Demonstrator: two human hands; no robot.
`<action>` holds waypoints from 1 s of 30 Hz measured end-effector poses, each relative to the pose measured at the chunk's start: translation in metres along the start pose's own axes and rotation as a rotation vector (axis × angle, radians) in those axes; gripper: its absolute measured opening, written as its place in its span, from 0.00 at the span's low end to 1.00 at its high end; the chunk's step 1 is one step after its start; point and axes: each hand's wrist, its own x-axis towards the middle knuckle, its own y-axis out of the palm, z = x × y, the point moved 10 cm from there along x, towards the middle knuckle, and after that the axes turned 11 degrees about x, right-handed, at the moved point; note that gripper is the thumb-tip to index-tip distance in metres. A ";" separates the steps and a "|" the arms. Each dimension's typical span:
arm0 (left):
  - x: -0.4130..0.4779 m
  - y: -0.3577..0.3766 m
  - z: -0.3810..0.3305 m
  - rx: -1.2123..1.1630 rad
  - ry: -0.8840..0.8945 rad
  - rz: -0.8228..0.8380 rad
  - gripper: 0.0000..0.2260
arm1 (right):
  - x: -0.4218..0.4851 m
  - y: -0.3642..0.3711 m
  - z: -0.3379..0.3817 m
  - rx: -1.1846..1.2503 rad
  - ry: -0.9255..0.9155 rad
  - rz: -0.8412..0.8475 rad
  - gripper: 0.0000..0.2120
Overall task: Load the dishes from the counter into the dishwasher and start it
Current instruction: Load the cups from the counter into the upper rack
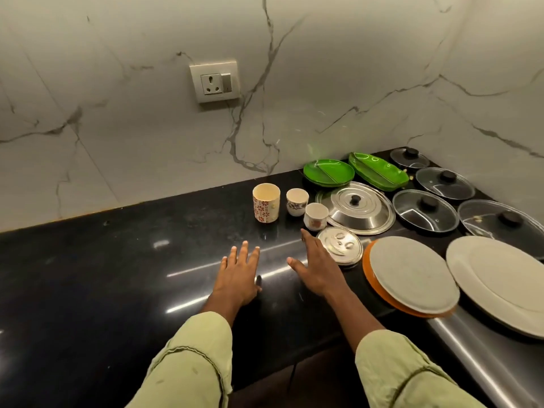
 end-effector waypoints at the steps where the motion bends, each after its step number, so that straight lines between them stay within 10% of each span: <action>1: 0.011 0.002 0.003 -0.002 0.010 0.029 0.43 | 0.011 0.000 -0.001 0.013 0.016 0.004 0.39; 19: 0.121 0.034 0.037 -0.068 0.108 0.357 0.59 | 0.163 0.065 -0.024 0.421 0.245 -0.094 0.54; 30: 0.122 0.036 0.037 -0.034 0.124 0.383 0.60 | 0.196 0.068 -0.011 0.437 0.189 -0.289 0.45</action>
